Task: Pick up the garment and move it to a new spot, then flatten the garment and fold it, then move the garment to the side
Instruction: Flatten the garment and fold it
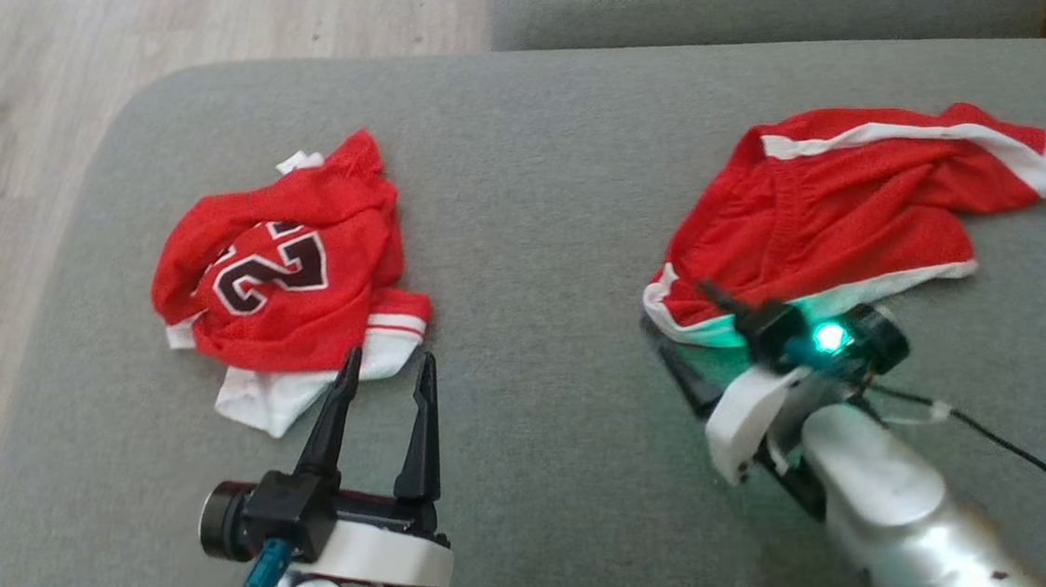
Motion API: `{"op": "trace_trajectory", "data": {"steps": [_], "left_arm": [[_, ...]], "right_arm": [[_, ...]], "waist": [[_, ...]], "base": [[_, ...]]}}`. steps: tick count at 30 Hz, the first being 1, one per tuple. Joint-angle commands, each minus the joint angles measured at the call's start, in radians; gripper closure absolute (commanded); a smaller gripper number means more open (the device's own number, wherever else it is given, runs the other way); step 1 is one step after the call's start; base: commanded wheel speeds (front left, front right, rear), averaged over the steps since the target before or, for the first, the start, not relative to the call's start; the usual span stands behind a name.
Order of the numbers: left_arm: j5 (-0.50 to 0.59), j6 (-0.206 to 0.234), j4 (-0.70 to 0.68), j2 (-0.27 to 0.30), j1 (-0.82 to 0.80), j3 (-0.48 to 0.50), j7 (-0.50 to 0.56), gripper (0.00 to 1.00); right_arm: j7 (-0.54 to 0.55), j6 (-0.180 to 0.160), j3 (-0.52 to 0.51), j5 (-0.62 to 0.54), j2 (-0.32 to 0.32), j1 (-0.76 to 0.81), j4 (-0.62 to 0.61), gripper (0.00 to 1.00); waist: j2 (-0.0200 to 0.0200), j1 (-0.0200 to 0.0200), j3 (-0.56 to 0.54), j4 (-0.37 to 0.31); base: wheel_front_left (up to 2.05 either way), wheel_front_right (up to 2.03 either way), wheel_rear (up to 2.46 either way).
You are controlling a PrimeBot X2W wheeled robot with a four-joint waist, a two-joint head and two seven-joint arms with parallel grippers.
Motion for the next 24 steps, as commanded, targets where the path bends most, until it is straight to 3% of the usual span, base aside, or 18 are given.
{"op": "trace_trajectory", "data": {"steps": [1, 11, 17, 24], "left_arm": [[0.007, 0.004, -0.033, 0.002, -0.021, 0.030, -0.008, 0.00], [0.005, 0.009, -0.079, -0.001, -0.024, 0.032, -0.008, 0.00], [0.012, 0.010, -0.078, -0.003, -0.034, 0.016, -0.008, 0.00], [0.019, 0.002, -0.070, -0.004, -0.071, 0.003, -0.008, 0.00]], "right_arm": [[-0.011, -0.001, -0.005, 0.012, 0.005, -0.012, -0.036, 0.00], [-0.015, -0.001, -0.389, 0.058, 0.005, 0.170, -0.324, 0.00], [-0.015, -0.001, -0.461, 0.089, 0.005, 0.274, -0.347, 0.00], [0.018, -0.001, -0.513, 0.120, 0.005, 0.196, -0.325, 0.00]], "waist": [[0.0000, 0.0001, -0.011, -0.019], [0.0000, 0.0001, -0.020, -0.136], [0.0000, 0.0001, 0.008, -0.178], [0.0000, 0.0001, 0.075, -0.153]], "base": [[0.00, 0.00, 0.00], [0.00, 0.00, 0.00], [0.00, 0.00, 0.00], [0.00, 0.00, 0.00]]}}
